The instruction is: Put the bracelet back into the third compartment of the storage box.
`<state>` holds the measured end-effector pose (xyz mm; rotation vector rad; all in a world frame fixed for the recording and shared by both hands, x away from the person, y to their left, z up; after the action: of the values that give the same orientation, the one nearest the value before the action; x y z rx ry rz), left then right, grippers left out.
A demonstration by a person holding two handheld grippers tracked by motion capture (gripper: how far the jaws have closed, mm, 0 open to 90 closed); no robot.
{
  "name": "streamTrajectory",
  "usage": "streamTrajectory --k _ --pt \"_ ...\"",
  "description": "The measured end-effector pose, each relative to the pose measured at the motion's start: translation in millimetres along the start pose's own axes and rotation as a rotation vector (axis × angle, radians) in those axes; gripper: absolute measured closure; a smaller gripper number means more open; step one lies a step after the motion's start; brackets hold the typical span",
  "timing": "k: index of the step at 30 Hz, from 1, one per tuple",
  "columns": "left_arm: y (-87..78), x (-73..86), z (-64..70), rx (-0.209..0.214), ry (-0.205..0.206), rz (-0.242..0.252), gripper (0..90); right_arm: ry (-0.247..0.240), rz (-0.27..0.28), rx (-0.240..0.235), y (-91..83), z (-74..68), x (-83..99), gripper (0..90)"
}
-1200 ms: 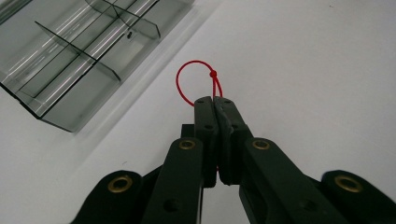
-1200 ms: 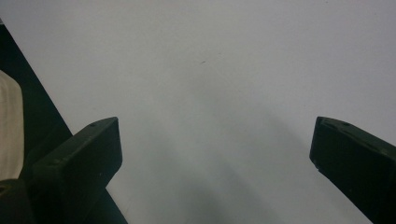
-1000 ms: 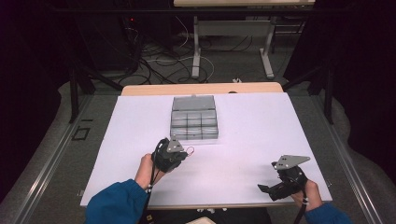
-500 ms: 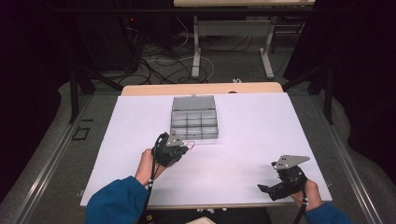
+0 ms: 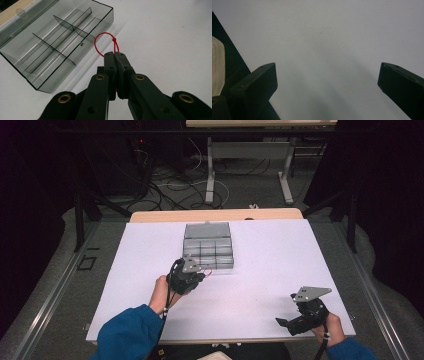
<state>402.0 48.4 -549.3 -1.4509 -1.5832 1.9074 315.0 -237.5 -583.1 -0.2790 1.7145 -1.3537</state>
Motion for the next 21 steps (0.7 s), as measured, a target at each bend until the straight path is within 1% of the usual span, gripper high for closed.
streamTrajectory --k 1,2,3,4,5,8,14,16,21 --pt "0.4 -1.2 0.2 0.004 -0.006 0.006 88.9 0.000 0.000 0.000 0.0 0.0 0.0 1.9" --pt "0.1 -2.9 -1.5 0.000 -0.001 0.006 88.9 0.000 0.000 -0.001 0.0 -0.1 0.0 1.9" --pt "0.4 -4.2 -1.6 0.005 -0.006 0.006 88.9 0.000 0.000 0.002 -0.1 0.2 -0.1 1.9" --pt "0.3 -5.8 -3.0 0.002 -0.004 0.007 88.9 0.009 -0.002 0.001 0.1 -0.2 0.0 1.9" --pt "0.6 -7.6 -3.7 0.006 -0.008 0.010 88.9 0.006 0.004 0.009 0.1 0.8 -0.4 1.9" --pt "2.5 -12.9 -5.7 0.011 -0.016 0.014 88.9 0.011 0.002 0.001 0.6 0.4 -0.2 1.9" --pt "6.4 -20.7 -8.1 0.014 -0.016 0.010 88.9 0.005 -0.001 -0.003 0.8 1.0 0.2 2.0" --pt "8.2 -23.3 -8.3 0.018 -0.024 0.014 88.9 0.007 0.009 0.001 1.1 1.5 -0.5 2.0" --pt "13.2 -29.7 -10.6 0.020 -0.027 0.012 88.9 0.007 0.006 -0.002 0.8 1.7 0.0 2.0"
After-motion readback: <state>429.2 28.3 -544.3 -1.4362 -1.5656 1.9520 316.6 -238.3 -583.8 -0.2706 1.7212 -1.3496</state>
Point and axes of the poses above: each handheld gripper's, and its own axes: y roughly forward along the jaws, x roughly out of its underside, z roughly to its right, the point moved 9 cm from there along y, roughly forward along the jaws, and after that the axes turned 14 degrees about -z, right-handed, at the moved point
